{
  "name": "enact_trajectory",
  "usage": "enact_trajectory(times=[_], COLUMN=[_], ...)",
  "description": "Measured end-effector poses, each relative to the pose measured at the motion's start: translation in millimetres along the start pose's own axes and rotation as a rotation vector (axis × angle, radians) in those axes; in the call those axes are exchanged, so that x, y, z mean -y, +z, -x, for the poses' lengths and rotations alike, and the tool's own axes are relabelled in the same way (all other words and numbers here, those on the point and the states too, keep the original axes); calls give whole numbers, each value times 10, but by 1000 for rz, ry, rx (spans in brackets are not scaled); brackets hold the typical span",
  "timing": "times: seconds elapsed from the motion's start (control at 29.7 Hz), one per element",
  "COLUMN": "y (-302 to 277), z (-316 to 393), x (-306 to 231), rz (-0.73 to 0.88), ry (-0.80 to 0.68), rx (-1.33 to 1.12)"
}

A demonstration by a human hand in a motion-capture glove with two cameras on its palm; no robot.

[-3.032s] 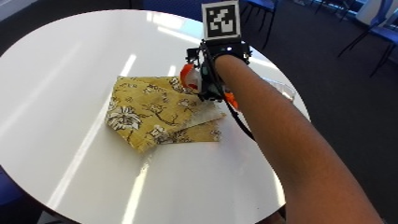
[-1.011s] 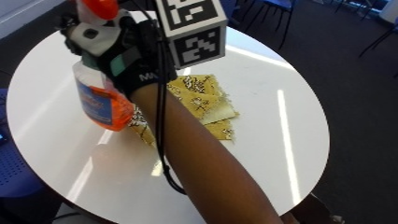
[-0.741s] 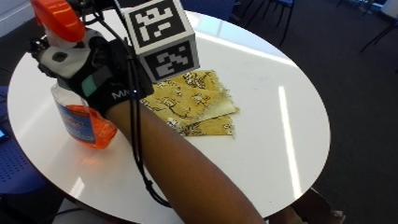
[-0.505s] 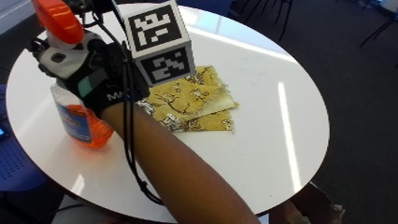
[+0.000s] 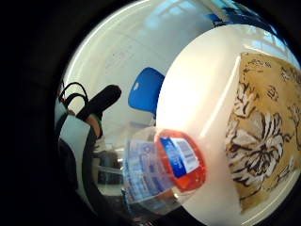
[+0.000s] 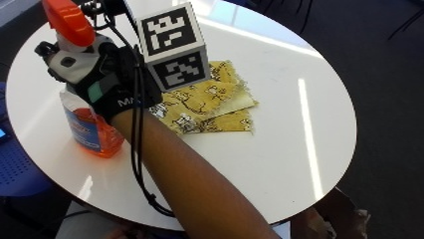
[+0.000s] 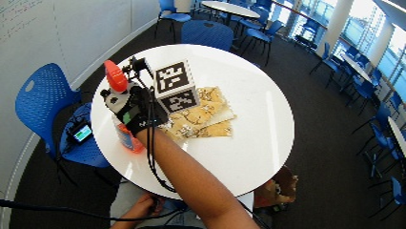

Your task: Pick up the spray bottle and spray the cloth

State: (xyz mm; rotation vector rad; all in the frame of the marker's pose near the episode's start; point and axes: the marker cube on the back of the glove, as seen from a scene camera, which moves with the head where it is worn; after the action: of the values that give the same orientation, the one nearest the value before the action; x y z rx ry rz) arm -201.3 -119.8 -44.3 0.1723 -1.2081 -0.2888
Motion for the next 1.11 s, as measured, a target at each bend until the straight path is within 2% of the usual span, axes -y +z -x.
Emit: enact_trajectory(times=[0.54, 0.94, 1.11], y=[-22, 97, 38], z=[58, -3, -15], x=[35, -25, -26], rz=[-8, 157, 170], ry=[-20, 44, 37], rx=[-10, 16, -52])
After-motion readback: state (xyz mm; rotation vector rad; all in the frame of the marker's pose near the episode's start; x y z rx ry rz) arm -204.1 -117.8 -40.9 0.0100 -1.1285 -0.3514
